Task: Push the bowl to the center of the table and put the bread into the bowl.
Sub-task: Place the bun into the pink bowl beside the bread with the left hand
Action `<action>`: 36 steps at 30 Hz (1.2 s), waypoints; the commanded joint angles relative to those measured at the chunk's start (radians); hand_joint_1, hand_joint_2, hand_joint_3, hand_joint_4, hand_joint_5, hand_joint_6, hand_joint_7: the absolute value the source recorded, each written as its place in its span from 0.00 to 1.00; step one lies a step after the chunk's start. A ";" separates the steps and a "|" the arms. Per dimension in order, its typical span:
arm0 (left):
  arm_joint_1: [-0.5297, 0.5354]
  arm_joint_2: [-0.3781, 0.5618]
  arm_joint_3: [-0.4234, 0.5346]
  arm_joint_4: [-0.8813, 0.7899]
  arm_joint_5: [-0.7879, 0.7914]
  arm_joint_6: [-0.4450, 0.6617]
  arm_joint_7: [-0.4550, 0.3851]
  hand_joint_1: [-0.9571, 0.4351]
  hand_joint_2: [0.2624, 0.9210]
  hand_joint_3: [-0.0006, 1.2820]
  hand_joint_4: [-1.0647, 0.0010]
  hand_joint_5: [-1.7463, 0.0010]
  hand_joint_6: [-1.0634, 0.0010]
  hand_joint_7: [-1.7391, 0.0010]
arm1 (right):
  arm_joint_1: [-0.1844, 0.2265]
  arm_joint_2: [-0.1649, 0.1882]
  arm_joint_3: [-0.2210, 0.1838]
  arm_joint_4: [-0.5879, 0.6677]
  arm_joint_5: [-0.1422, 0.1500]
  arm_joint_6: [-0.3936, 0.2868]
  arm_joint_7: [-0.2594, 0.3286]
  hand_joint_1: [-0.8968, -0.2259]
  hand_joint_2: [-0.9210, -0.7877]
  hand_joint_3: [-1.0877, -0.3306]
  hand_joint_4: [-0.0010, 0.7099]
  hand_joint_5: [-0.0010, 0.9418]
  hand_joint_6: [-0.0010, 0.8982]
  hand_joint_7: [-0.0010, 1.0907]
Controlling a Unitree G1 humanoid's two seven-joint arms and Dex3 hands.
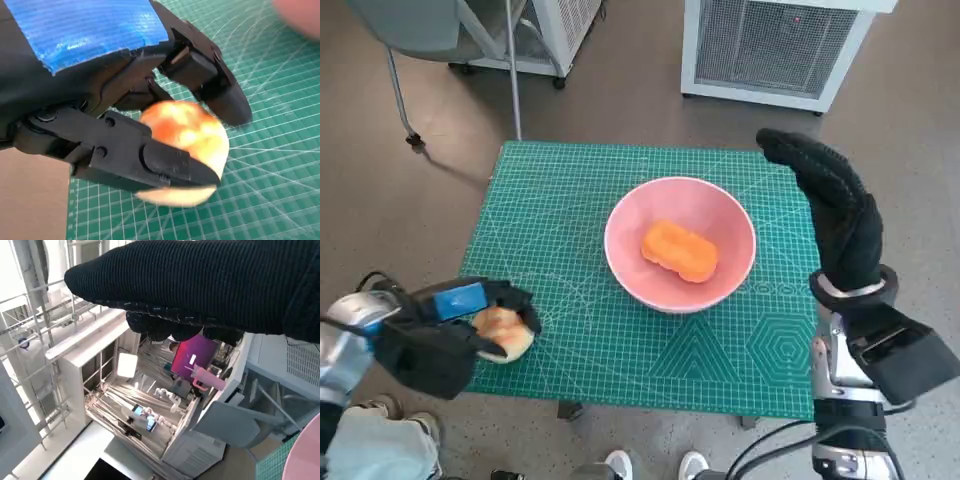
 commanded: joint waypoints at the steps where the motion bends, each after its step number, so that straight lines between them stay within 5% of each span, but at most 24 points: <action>1: -0.045 0.024 0.080 -0.094 -0.094 0.015 -0.021 0.69 0.99 0.08 0.40 0.32 0.42 0.30 | 0.009 0.003 0.001 0.021 -0.003 0.002 -0.004 0.29 0.00 0.36 0.29 0.01 0.00 0.57; 13: -0.233 -0.105 0.144 -0.189 -0.094 -0.031 0.117 0.69 1.00 0.09 0.44 0.30 0.44 0.29 | -0.001 0.003 0.000 0.039 0.001 -0.002 0.004 0.29 0.00 0.36 0.29 0.01 0.00 0.57; 25: -0.482 -0.349 0.029 0.002 0.119 -0.189 0.362 0.69 1.00 0.06 0.37 0.36 0.41 0.29 | -0.004 -0.003 0.001 0.043 0.000 -0.009 0.011 0.29 0.00 0.36 0.29 0.01 0.00 0.57; 36: -0.636 -0.477 -0.115 0.208 0.289 -0.172 0.437 0.69 1.00 0.06 0.39 0.34 0.38 0.32 | 0.005 -0.008 -0.001 0.035 0.014 -0.014 0.022 0.29 0.00 0.36 0.29 0.01 0.00 0.57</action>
